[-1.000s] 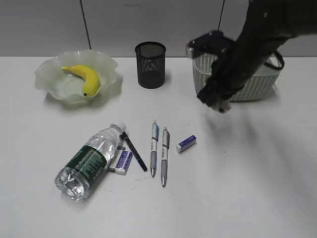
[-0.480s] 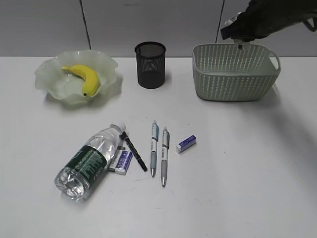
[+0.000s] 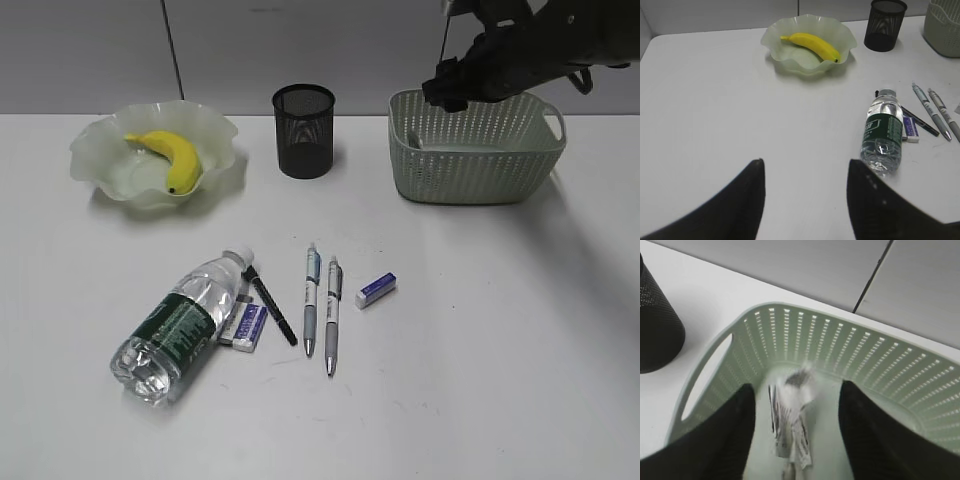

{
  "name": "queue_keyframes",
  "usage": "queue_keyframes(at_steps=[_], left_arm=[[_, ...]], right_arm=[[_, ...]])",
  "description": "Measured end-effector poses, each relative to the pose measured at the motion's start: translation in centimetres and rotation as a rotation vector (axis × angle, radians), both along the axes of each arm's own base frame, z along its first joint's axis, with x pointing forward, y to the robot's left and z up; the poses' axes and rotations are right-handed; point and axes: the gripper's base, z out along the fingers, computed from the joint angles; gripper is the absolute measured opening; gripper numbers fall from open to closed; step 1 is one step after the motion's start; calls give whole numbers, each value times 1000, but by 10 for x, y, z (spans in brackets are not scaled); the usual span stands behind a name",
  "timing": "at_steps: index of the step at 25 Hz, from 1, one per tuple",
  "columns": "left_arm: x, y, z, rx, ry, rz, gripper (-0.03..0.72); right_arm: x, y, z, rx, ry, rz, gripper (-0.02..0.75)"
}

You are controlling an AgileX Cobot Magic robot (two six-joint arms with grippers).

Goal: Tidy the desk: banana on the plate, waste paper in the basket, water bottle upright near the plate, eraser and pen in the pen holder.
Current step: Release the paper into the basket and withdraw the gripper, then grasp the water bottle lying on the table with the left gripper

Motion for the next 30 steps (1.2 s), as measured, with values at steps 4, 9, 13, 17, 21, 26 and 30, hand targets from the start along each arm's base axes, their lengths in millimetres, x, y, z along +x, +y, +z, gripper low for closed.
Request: queue_keyframes(at_steps=[4,9,13,17,21,26,30], left_arm=[[0,0,0,0,0,0,395],[0,0,0,-2,0,-1,395],[0,0,0,-1,0,-1,395],[0,0,0,0,0,0,395],[0,0,0,0,0,0,395],[0,0,0,0,0,0,394],[0,0,0,0,0,0,394]], right_arm=[[-8,-1,11,10,68,1,517],[-37,-5,58,-12,154,38,521],[-67,-13,99,-24,217,36,522],[-111,-26,133,-25,256,3,522],[-172,-42,151,-20,250,-3,522],[-260,-63,147,4,245,-2,522],[-333,-79,133,47,234,2,522]])
